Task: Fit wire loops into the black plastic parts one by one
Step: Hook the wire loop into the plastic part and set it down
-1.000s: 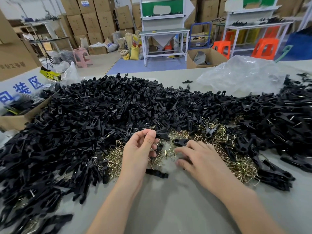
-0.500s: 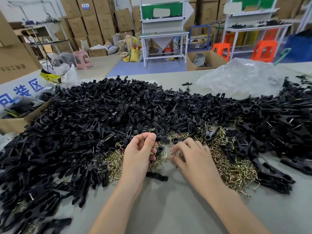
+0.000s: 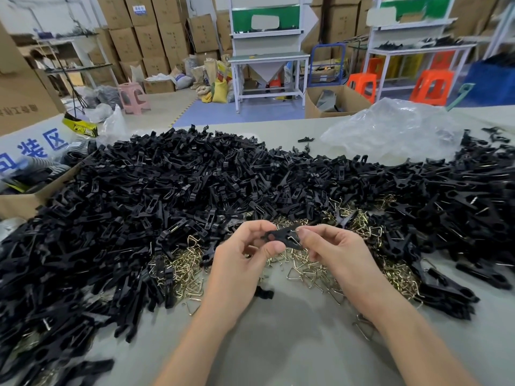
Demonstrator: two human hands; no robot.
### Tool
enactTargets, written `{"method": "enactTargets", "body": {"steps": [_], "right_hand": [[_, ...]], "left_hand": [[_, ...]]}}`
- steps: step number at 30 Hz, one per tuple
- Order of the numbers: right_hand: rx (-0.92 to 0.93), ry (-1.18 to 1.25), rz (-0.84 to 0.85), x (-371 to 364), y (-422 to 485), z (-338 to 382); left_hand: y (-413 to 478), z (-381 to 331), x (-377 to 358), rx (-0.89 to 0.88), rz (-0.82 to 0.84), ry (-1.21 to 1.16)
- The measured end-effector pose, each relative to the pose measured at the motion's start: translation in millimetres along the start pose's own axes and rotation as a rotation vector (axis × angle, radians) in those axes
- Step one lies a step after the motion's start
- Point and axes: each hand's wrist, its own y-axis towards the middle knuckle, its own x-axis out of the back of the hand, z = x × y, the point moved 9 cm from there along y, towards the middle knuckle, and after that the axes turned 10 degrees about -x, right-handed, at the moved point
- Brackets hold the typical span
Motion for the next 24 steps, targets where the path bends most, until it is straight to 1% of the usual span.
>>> {"method": "enactTargets", "body": {"steps": [8, 16, 24], "right_hand": [[-0.033, -0.043, 0.030, 2.1, 0.0, 0.8], [-0.030, -0.043, 0.085, 0.2, -3.2, 2.9], [-0.021, -0.018, 0.045, 2.5, -1.5, -0.3]], "left_hand": [[-1.1, -6.8, -3.3, -0.028, 0.053, 0.059], [-0.9, -7.1, -1.7, -0.042, 0.055, 0.071], [-2.8, -0.4, -1.5, -0.022, 0.075, 0.160]]}}
